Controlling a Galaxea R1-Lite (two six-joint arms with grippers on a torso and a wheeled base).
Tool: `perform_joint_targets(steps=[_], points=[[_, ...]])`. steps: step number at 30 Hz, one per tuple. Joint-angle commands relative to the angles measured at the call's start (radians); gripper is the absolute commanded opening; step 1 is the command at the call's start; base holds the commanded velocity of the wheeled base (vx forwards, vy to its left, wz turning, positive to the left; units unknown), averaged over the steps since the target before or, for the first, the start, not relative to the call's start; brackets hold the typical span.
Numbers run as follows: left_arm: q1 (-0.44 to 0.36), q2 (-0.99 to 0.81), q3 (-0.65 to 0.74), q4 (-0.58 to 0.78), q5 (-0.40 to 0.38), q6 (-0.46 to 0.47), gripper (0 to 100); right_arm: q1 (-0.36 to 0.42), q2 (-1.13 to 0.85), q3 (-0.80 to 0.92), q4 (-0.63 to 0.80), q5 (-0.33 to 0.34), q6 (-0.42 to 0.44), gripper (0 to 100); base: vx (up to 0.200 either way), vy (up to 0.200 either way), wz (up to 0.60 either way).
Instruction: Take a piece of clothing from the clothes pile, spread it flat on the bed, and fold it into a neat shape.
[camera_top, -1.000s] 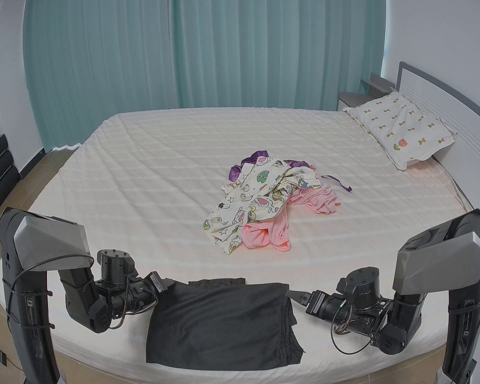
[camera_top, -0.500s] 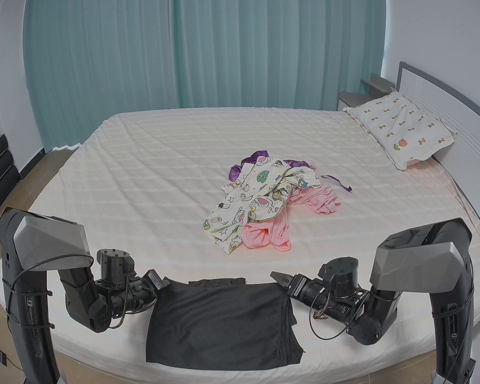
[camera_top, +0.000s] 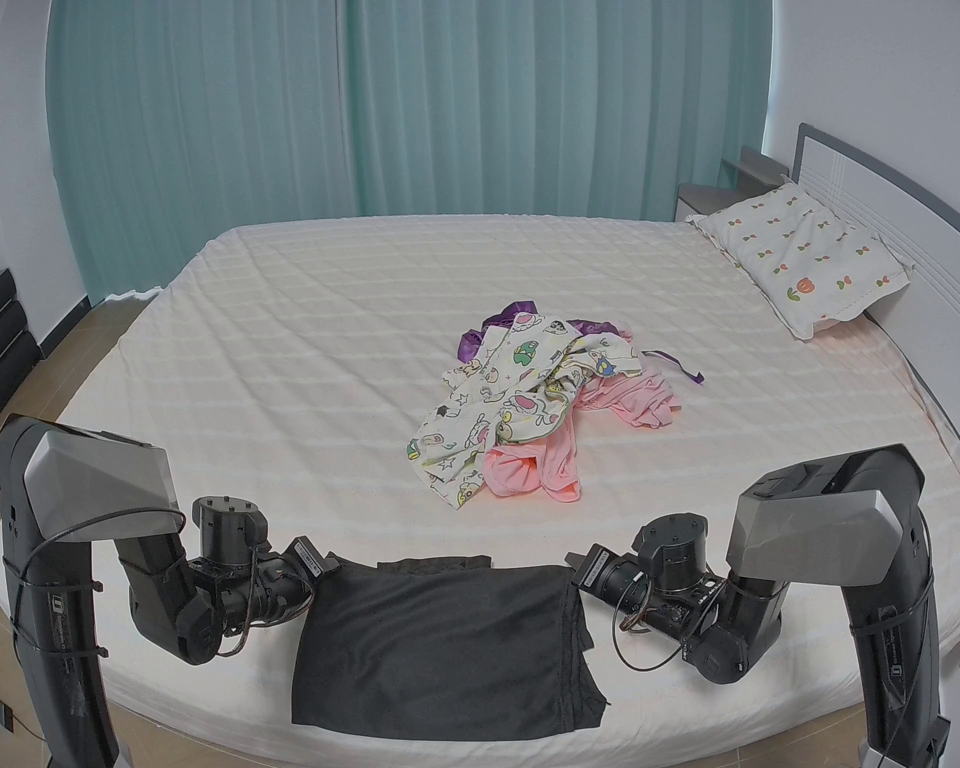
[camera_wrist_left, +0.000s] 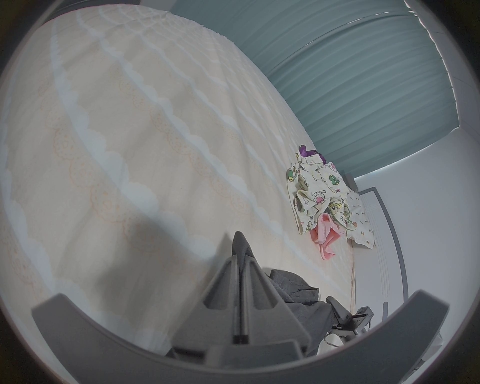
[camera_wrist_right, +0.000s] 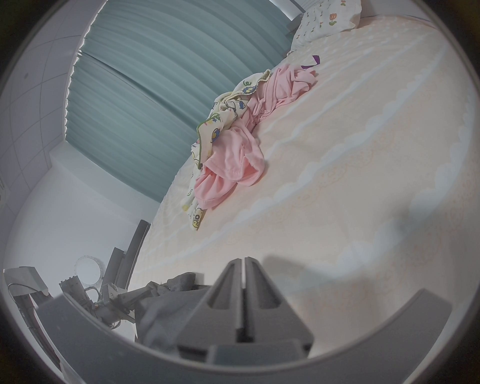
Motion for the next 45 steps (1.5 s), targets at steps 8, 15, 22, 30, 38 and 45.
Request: perform_joint_targets(steps=[8,15,22,30,38,45], points=[[0.000,-0.002,0.006,-0.003,0.001,0.002,0,-0.028,-0.002,-0.002,-0.012,-0.046,0.002,0,0.000,0.000,0.00],[0.000,-0.004,0.011,-0.003,0.001,0.000,0,-0.033,-0.011,0.013,-0.013,-0.048,0.002,0,0.000,0.000,0.00],[0.000,-0.002,0.011,-0.003,0.001,0.000,0,0.004,-0.005,0.027,-0.026,-0.048,-0.003,100,0.000,0.000,0.00],[0.000,-0.002,0.009,-0.003,0.001,0.002,0,0.007,0.007,0.028,-0.092,-0.040,-0.003,100,0.000,0.000,0.00],[0.000,-0.001,0.011,-0.003,0.003,0.002,0,0.030,0.001,0.054,-0.093,-0.042,-0.004,100,0.000,0.000,0.00],[0.000,-0.001,0.011,-0.003,0.003,0.002,0,0.030,0.001,0.067,-0.095,-0.036,-0.003,0,0.000,0.000,0.00]])
